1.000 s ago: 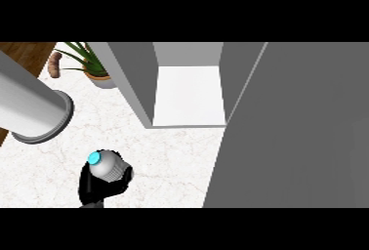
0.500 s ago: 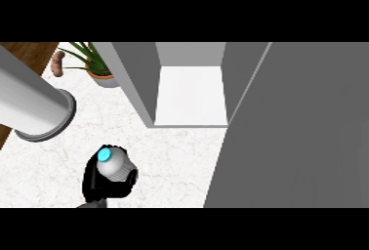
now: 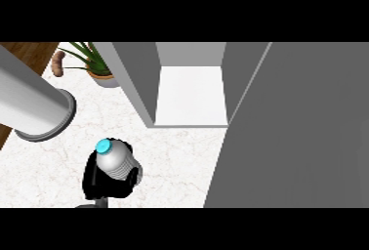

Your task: Pick up the bottled water, place it into the cabinet and close the cabinet

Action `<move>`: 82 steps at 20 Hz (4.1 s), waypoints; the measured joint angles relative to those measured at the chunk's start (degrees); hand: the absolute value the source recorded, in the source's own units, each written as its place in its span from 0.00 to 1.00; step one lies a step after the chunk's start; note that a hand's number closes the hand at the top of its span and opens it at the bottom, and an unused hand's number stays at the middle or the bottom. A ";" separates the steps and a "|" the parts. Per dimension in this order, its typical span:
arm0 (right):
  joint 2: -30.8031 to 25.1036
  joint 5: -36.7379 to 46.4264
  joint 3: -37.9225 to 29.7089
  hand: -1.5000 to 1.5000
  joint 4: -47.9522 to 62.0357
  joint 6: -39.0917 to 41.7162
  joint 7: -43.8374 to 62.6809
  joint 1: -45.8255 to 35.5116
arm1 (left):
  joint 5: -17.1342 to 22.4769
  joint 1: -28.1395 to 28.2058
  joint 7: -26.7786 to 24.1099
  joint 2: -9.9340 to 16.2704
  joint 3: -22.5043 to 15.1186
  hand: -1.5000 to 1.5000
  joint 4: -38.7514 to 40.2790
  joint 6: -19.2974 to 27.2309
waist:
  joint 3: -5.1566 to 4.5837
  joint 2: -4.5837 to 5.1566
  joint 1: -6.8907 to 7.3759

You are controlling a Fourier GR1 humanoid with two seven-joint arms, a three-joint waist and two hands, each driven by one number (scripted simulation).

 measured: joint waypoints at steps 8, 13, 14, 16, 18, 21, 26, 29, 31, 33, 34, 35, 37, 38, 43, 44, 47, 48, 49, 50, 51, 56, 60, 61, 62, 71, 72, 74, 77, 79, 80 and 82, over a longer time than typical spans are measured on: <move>0.38 -0.27 0.30 0.00 0.88 -0.48 -1.10 -0.40 | -0.40 -2.78 6.05 -0.07 -6.77 1.00 -9.16 9.93 | 0.00 0.07 -0.07; 0.16 -0.18 0.65 0.00 0.71 -0.77 -1.43 0.13 | -0.31 -6.82 9.95 -0.19 -11.27 1.00 -12.15 17.08 | 0.00 0.07 -0.24; -0.54 -0.21 0.51 0.00 0.62 -0.62 -2.12 0.95 | -0.30 -7.85 11.06 -0.20 -11.41 1.00 -12.35 17.94 | 0.00 0.07 -0.29; -1.15 -0.51 -0.96 0.00 0.49 0.01 -2.43 0.69 | -0.40 -9.91 12.60 -0.22 -12.56 1.00 -12.31 20.02 | 0.00 0.11 -0.29; -1.43 -0.66 -1.18 0.00 0.42 0.31 -2.62 0.93 | -0.43 -12.30 12.92 -0.23 -13.65 1.00 -11.02 22.25 | 0.00 0.14 -0.35; -1.47 -0.85 -1.20 0.00 0.43 0.32 -3.40 1.71 | 0.09 -16.78 13.32 -0.24 -14.34 1.00 -9.56 25.16 | 0.00 0.16 -0.44; -1.97 -1.04 -0.06 0.00 0.20 0.00 -5.04 3.42 | 0.29 -24.89 13.12 -0.24 -14.26 1.00 -4.25 30.87 | 0.00 0.17 -0.80; -1.89 -1.28 0.05 0.00 0.39 -0.12 -5.91 3.96 | -0.80 -28.98 14.75 -0.13 -13.50 1.00 -1.41 32.73 | 0.00 0.18 -0.68; -1.93 -1.22 0.12 0.00 0.24 -0.40 -5.06 3.59 | -1.37 -32.05 15.96 0.04 -12.17 1.00 0.69 33.24 | -0.01 0.19 -0.68; -2.65 -1.39 0.22 0.00 0.14 -0.34 -6.62 4.83 | -1.74 -34.81 15.80 -0.05 -11.27 1.00 4.20 33.74 | 0.00 0.21 -0.90; -2.58 -1.58 -0.27 0.00 0.25 -0.08 -6.69 4.50 | -1.66 -36.16 15.88 -0.10 -11.38 1.00 5.60 34.47 | 0.00 0.23 -0.87; -2.95 -1.73 -0.90 0.00 0.14 0.15 -6.78 4.52 | -1.81 -37.12 15.52 -0.13 -10.83 1.00 7.41 33.93 | 0.00 0.26 -0.87; -2.87 -2.00 -1.27 0.00 0.19 0.36 -7.06 4.36 | -2.45 -39.93 15.90 -0.14 -10.29 1.00 10.45 34.53 | 0.01 0.28 -0.85; -3.03 -2.00 -0.98 0.00 0.04 0.12 -7.14 4.78 | -2.93 -41.22 16.11 -0.16 -9.89 1.00 12.02 34.96 | 0.00 0.26 -0.94; -1.85 -2.16 -0.74 0.00 0.34 -0.23 -5.23 2.59 | -4.41 -47.07 15.02 -0.11 -7.27 1.00 21.39 34.97 | -0.03 0.37 -0.99; -2.26 -2.19 -0.09 0.00 0.30 -0.30 -6.25 3.64 | -4.59 -48.36 14.40 -0.01 -6.38 1.00 23.48 35.06 | -0.02 0.36 -1.25; -2.85 -2.26 -0.12 0.00 0.02 -0.29 -6.28 3.59 | -3.83 -51.29 12.48 -0.04 -6.08 1.00 28.35 36.71 | -0.03 0.37 -1.65; -2.67 -2.28 0.00 0.00 -0.03 -0.50 -5.61 3.22 | -3.94 -52.54 12.01 -0.09 -5.59 1.00 30.19 36.84 | -0.03 0.39 -1.69; -3.00 -2.38 0.10 0.00 -0.06 -0.35 -6.02 3.47 | -4.30 -53.72 11.40 0.04 -5.04 1.00 32.14 36.94 | -0.03 0.41 -1.80; -3.26 -2.49 0.20 0.00 -0.10 -0.31 -6.74 3.89 | -4.67 -54.30 10.59 0.17 -4.57 1.00 34.03 37.07 | -0.01 0.43 -1.93; -3.31 -2.74 -0.29 0.00 -0.01 -0.15 -6.99 3.77 | -5.21 -55.19 9.98 0.31 -4.33 1.00 36.01 37.10 | -0.01 0.49 -1.94; -3.73 -3.04 0.23 0.00 -0.12 -0.40 -7.05 3.75 | -6.93 -58.22 8.77 -0.08 -4.69 1.00 44.64 40.82 | -0.02 0.66 -2.38; -3.88 -3.35 0.30 0.00 -0.10 -0.39 -7.56 3.47 | -6.59 -61.10 7.67 -0.13 -3.35 1.00 50.40 41.99 | -0.04 0.90 -2.77; -3.94 -3.45 0.38 0.00 -0.01 -0.37 -8.00 3.72 | -6.23 -60.70 6.45 -0.15 -3.07 1.00 51.39 42.07 | -0.04 0.94 -2.87; -4.06 -3.55 0.41 0.00 -0.03 -0.34 -8.29 3.91 | -6.09 -61.01 5.74 -0.15 -2.45 1.00 52.54 41.78 | -0.04 0.98 -2.89; -4.76 -4.24 -0.13 0.00 0.10 -0.01 -9.28 3.52 | -6.30 -63.15 1.28 0.34 0.28 0.00 60.75 43.21 | -0.06 1.38 -3.58; -4.94 -4.29 -0.20 0.00 0.06 0.07 -9.18 3.41 | -6.52 -63.09 0.78 0.23 0.26 0.00 61.43 43.91 | -0.06 1.39 -3.66; -4.96 -4.34 0.09 0.00 0.14 0.03 -9.32 3.14 | -7.31 -63.67 0.61 0.26 0.02 0.00 63.09 45.24 | -0.07 1.50 -4.00; -5.55 -4.53 0.38 0.00 0.12 -0.01 -11.09 4.45 | -8.85 -63.85 0.47 0.40 -0.93 0.00 65.24 46.26 | -0.03 1.45 -4.24; -5.64 -4.60 0.51 0.00 0.10 -0.05 -11.19 4.28 | -9.86 -64.66 1.37 0.25 -1.60 0.00 66.75 47.61 | -0.05 1.50 -4.30; -5.75 -4.65 0.53 0.00 0.11 0.06 -11.39 4.17 | -10.05 -64.85 1.55 0.34 -1.64 0.00 67.22 48.05 | -0.06 1.59 -4.48; -5.88 -4.79 0.43 0.00 0.16 0.08 -11.71 4.22 | -10.55 -64.72 1.30 0.05 -1.88 0.00 67.74 49.13 | -0.05 1.60 -4.48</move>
